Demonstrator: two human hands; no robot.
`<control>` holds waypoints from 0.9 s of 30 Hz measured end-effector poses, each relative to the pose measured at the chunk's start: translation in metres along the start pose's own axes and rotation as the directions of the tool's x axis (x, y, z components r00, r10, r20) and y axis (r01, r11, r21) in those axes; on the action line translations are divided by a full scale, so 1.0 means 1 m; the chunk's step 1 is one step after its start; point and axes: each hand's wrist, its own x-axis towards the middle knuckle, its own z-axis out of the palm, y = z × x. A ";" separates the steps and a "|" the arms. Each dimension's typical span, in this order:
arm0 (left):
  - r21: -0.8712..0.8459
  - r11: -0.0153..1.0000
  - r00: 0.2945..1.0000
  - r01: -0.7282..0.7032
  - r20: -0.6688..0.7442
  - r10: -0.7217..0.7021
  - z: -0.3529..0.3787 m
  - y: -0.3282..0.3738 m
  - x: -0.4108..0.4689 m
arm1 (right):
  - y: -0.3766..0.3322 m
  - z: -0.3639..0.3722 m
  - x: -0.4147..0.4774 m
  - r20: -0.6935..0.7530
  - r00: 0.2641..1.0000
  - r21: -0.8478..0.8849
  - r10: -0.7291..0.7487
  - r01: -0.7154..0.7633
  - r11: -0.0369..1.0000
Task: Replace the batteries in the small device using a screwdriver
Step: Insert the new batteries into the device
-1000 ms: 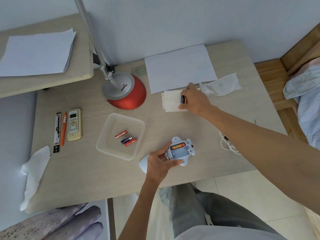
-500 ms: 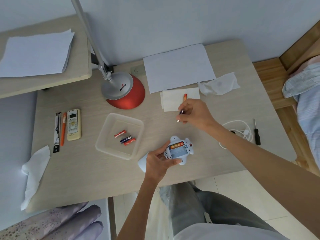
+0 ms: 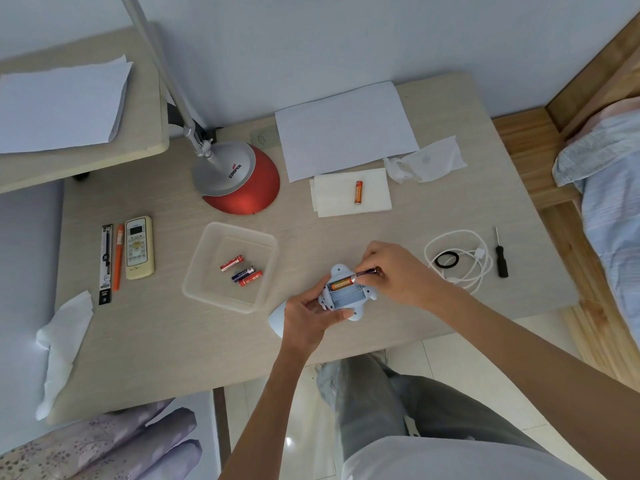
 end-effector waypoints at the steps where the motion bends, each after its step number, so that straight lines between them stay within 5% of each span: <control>1: 0.006 1.000 1.000 -0.001 0.000 0.001 0.000 0.001 0.000 | 0.000 0.001 -0.001 0.015 1.000 -0.074 -0.004 0.005 0.997; 6: 0.021 1.000 1.000 0.007 -0.004 -0.007 0.000 0.000 0.001 | -0.008 -0.001 -0.006 0.023 0.995 -0.349 -0.093 0.095 0.932; 16: 0.073 0.996 0.999 -0.044 -0.004 0.045 -0.001 -0.004 0.003 | -0.034 0.015 0.005 0.003 0.968 -0.255 -0.253 0.245 0.935; 27: 0.002 1.000 0.999 -0.015 0.048 0.015 -0.003 -0.009 0.006 | -0.024 0.029 0.010 -0.001 0.975 -0.186 -0.223 0.219 0.958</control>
